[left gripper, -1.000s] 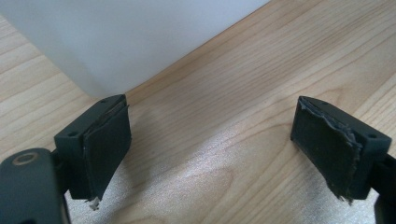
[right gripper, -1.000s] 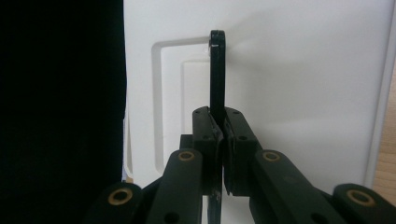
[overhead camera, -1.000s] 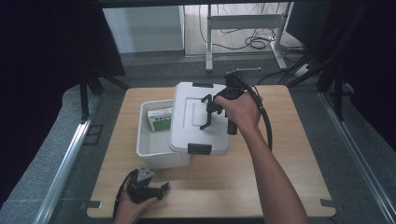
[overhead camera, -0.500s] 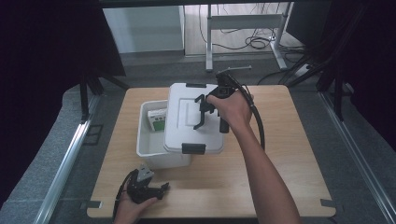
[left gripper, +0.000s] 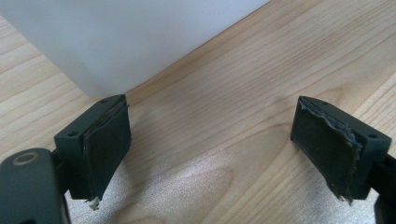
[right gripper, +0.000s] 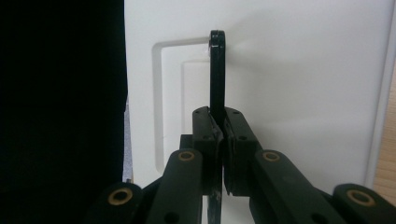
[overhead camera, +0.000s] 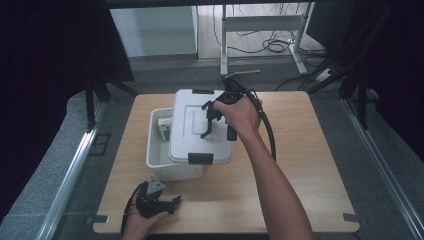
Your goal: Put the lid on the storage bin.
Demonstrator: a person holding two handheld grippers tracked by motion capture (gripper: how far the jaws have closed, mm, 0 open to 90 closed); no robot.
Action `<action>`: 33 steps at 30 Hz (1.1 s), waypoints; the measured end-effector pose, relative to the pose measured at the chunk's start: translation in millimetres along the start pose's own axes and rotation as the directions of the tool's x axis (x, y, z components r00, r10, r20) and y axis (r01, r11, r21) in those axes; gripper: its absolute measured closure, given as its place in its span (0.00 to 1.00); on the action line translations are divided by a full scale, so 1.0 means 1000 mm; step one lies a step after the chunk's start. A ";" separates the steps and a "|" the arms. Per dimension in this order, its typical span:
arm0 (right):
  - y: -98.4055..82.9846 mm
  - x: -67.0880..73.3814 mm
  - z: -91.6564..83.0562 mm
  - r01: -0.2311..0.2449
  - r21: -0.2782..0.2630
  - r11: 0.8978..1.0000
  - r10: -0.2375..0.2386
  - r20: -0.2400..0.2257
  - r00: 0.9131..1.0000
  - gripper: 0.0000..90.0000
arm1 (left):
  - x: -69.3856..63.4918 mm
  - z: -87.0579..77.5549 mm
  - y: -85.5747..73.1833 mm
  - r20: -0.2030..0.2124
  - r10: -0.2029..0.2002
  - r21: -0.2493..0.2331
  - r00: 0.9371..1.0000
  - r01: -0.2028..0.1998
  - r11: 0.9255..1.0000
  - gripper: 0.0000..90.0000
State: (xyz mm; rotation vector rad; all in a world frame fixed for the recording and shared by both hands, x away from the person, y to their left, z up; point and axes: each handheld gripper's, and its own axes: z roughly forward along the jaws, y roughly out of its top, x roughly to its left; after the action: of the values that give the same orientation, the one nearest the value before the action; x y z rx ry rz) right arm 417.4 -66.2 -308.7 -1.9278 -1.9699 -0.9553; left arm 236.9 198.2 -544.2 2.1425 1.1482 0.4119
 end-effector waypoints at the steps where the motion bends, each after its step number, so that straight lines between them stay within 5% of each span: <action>1: 0.000 0.001 0.001 0.001 0.002 1.000 -0.001 0.003 1.000 0.94 | 0.000 0.000 0.000 0.000 0.000 0.000 1.000 0.000 1.000 0.13; 33: 0.002 0.045 0.043 0.041 0.085 0.996 -0.041 -0.007 0.999 0.94 | 0.000 0.000 0.000 -0.002 -0.003 -0.001 1.000 0.003 1.000 0.13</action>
State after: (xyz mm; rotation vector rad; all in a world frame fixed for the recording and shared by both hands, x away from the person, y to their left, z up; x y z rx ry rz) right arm 426.5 -4.9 -314.5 -1.8444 -2.0203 -0.8711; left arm 236.7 197.9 -544.2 2.1397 1.1523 0.4136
